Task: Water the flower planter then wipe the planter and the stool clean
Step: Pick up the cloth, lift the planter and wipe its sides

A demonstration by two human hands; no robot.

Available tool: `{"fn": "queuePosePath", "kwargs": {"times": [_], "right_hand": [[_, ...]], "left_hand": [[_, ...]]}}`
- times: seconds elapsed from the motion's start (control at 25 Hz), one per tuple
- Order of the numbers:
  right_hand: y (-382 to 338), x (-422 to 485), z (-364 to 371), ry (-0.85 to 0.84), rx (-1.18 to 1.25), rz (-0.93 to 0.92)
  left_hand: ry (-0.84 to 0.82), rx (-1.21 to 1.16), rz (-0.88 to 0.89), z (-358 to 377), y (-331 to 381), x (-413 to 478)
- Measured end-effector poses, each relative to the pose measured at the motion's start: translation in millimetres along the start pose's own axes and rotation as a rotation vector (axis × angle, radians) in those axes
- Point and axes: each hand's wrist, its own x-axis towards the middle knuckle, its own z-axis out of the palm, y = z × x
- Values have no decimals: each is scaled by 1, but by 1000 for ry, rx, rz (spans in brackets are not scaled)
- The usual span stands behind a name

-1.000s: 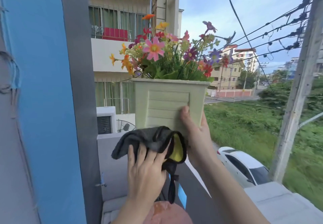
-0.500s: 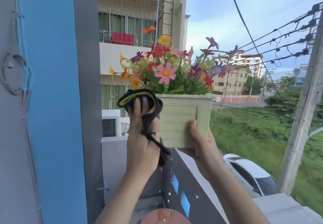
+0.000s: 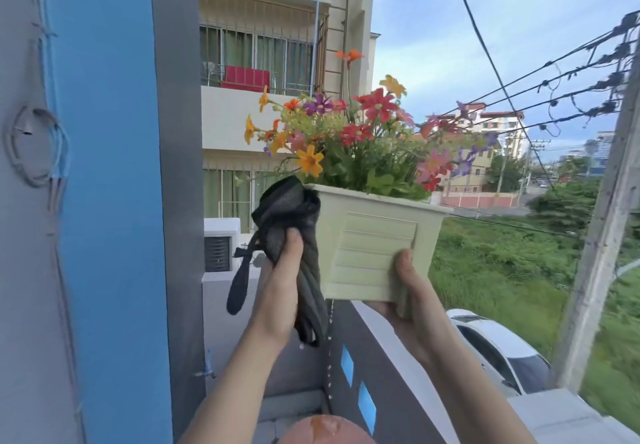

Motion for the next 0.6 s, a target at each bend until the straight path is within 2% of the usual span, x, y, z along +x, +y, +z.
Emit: {"fn": "queuePosePath", "kwargs": {"times": [0.12,0.32,0.36,0.44,0.6], "right_hand": [[-12,-1,-4,-37,26,3],[-16,-1,-9,4,-14,9],[-14,-2,-11,6,-12,15],[-12,-7,-15,-12,-6,28],[-8,-10,-25,-23,-4,61]], "left_hand": [[-7,-12,-99,-2,1,17],[-28,30,106,12,-6,-12],[8,38,127,14,-7,-9],[83,-19,101,14,-6,7],[32,-82,64,17,-11,12]]}}
